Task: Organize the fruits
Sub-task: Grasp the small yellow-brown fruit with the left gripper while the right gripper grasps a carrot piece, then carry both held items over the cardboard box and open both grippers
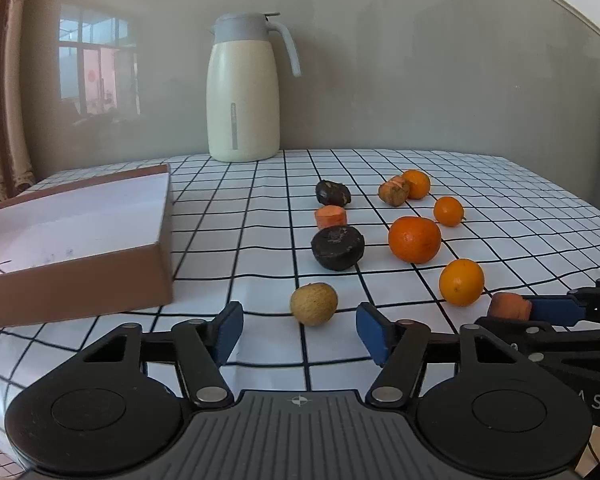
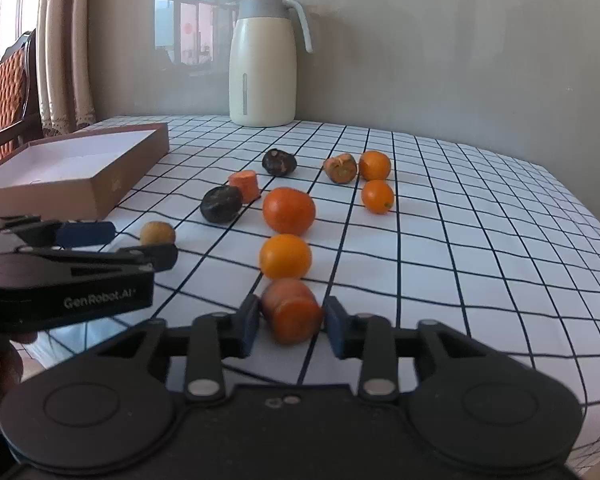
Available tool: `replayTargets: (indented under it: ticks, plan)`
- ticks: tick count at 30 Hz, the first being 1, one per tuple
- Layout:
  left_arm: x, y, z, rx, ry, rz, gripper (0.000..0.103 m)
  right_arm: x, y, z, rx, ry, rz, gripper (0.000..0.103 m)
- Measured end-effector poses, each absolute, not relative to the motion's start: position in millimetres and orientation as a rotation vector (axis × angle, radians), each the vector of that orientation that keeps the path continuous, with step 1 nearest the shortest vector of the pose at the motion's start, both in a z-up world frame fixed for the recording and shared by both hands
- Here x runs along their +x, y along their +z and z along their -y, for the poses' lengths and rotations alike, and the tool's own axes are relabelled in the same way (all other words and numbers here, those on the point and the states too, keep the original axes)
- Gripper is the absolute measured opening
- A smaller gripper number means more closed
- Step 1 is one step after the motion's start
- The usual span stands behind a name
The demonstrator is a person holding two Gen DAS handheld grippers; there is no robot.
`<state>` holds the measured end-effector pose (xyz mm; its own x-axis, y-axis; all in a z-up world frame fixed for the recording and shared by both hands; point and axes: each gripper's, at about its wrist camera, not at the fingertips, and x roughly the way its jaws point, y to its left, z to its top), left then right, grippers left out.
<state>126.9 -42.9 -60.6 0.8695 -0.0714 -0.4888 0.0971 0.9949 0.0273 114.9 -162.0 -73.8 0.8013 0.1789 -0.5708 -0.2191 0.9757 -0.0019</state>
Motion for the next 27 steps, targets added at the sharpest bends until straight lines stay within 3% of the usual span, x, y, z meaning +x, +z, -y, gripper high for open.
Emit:
replayTargets:
  ticks: [7, 27]
  plan:
    - [138.8, -62.9, 52.0, 0.050, -0.094, -0.513, 0.027, 135.1, -74.1, 168.1, -0.039, 0.195, -0.603, 0.025]
    - [117.3, -45.8, 36.3, 0.055, -0.080, -0.473, 0.027, 121.7, -60.4, 171.4, -0.016, 0.187, -0.561, 0.025]
